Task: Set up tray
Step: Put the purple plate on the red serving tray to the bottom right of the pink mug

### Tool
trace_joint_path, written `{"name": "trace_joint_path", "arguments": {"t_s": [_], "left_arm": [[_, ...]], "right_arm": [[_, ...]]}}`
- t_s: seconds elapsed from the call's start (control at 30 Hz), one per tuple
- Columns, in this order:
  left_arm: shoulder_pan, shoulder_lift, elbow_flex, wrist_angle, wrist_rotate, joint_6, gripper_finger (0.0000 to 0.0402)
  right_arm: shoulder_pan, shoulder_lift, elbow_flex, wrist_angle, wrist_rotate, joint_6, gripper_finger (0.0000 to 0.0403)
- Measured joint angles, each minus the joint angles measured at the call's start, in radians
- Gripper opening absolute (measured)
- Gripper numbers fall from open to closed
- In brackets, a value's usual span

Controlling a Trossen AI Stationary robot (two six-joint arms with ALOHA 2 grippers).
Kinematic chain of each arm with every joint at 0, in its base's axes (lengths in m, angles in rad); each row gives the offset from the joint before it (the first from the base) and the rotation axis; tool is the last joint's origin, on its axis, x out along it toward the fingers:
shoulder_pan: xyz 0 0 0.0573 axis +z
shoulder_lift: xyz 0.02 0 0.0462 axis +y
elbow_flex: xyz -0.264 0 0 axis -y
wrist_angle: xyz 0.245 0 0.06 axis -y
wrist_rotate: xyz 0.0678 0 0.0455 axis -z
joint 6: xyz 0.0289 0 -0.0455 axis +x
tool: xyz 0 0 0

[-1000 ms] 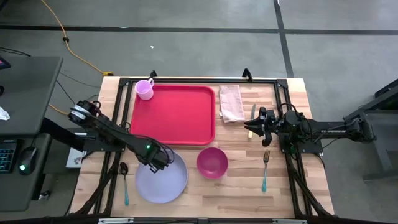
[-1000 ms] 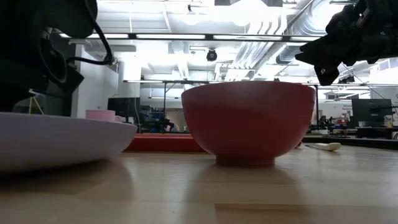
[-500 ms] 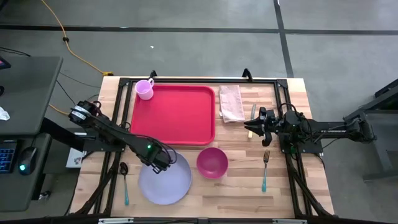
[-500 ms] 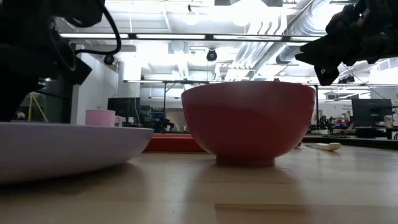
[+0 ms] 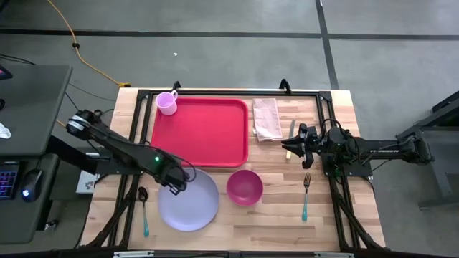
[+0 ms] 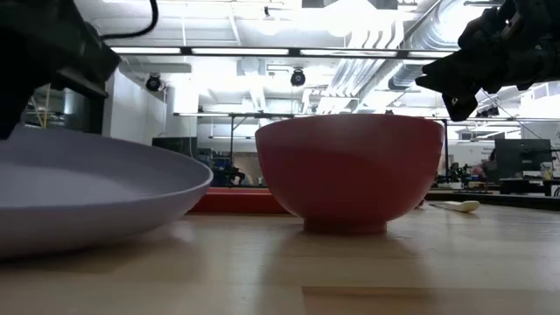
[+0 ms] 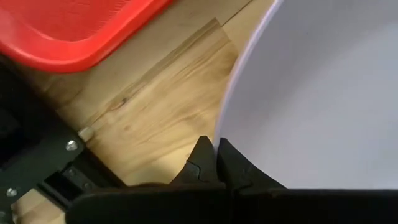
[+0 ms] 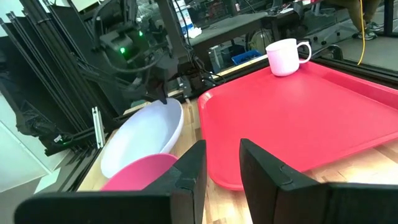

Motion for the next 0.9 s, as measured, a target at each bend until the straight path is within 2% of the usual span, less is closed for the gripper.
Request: {"name": "trace_joint_path", "arguments": {"t_s": [0.53, 0.9], "left_arm": [[0.000, -0.180, 0.000, -0.061, -0.016, -0.155, 0.0011], [0.000, -0.300, 0.000, -0.072, -0.126, -0.314, 0.0011]], "right_arm": [[-0.001, 0.000, 0.000, 0.000, 0.005, 0.008, 0.0073], [-0.001, 0.000, 0.000, 0.000, 0.005, 0.012, 0.0073]]}}
